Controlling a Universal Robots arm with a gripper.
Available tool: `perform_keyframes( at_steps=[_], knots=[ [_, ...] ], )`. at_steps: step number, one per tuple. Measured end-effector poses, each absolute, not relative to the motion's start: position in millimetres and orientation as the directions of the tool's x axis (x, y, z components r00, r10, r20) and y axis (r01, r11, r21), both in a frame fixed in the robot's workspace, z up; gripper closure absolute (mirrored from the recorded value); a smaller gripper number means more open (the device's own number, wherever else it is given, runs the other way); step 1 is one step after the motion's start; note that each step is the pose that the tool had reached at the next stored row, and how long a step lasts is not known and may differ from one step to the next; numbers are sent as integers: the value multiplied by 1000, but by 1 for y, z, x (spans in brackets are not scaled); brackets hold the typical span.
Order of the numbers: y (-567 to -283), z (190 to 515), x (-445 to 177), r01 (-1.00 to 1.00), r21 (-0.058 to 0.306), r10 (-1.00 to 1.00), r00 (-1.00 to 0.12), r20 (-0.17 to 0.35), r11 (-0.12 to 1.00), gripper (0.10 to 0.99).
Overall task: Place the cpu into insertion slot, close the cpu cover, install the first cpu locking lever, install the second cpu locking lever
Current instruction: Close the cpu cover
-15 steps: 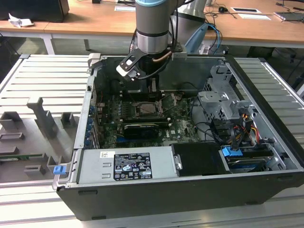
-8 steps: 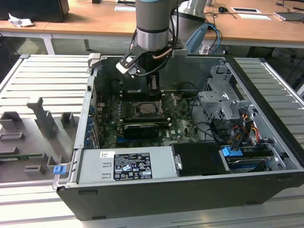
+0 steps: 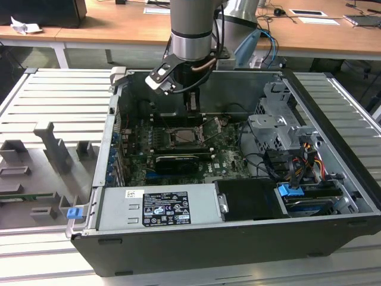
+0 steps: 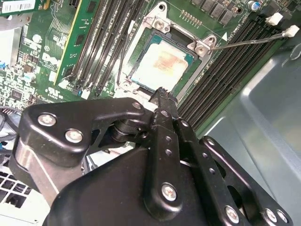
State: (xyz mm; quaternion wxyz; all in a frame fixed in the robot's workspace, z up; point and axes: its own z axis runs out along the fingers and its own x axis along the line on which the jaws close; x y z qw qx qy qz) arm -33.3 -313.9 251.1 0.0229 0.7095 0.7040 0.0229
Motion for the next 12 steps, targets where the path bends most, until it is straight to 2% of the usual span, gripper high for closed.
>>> perform_keyframes(
  at_steps=[12],
  knots=[
    [-313,259,-25,998,64,1000,8,0,-8,980]
  ],
)
